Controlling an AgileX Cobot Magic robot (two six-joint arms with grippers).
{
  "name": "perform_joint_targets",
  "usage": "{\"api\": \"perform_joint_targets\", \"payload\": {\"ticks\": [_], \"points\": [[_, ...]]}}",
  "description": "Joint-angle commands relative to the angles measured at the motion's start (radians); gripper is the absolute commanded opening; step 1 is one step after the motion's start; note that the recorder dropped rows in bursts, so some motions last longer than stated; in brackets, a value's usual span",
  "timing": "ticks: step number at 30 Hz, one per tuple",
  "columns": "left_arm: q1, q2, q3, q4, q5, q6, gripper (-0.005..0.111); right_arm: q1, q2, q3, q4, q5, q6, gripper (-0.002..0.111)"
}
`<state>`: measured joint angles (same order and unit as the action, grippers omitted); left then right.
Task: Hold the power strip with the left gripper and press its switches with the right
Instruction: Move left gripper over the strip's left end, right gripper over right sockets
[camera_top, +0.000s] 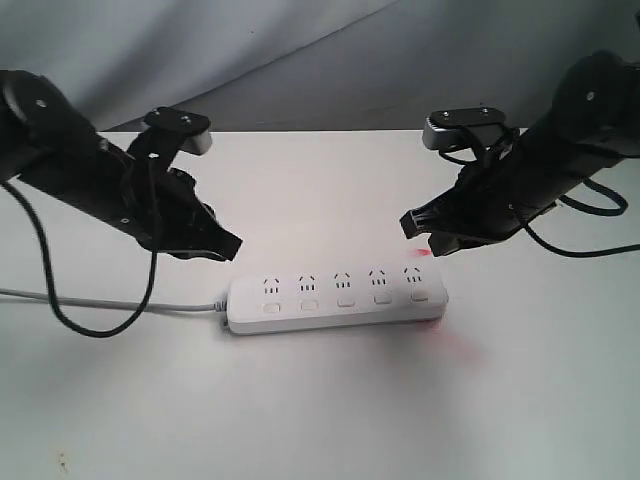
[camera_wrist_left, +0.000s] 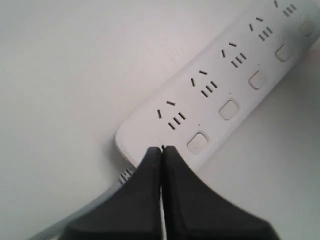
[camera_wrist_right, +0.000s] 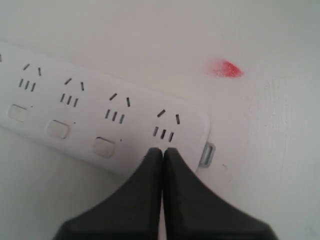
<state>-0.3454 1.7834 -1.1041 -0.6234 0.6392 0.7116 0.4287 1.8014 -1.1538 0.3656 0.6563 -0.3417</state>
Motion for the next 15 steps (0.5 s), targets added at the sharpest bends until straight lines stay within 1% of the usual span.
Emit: {"api": "perform_joint_targets", "payload": {"ticks": [1, 5, 8, 11, 15], "points": [[-0.047, 0.085, -0.070, 0.100, 0.005, -0.060, 0.000, 0.001, 0.053, -0.050, -0.035, 0.021, 0.003, 0.000], [-0.077, 0.149, -0.117, 0.161, 0.019, -0.091, 0.000, 0.001, 0.062, -0.052, -0.049, 0.014, 0.003, 0.000], [-0.088, 0.177, -0.123, 0.180, 0.005, -0.095, 0.000, 0.001, 0.071, -0.052, -0.050, 0.014, 0.003, 0.000], [-0.090, 0.202, -0.123, 0.210, -0.015, -0.107, 0.000, 0.001, 0.082, -0.052, -0.045, 0.014, 0.003, 0.000], [-0.090, 0.218, -0.123, 0.215, -0.016, -0.110, 0.000, 0.001, 0.099, -0.052, -0.032, 0.014, 0.003, 0.000]]}}
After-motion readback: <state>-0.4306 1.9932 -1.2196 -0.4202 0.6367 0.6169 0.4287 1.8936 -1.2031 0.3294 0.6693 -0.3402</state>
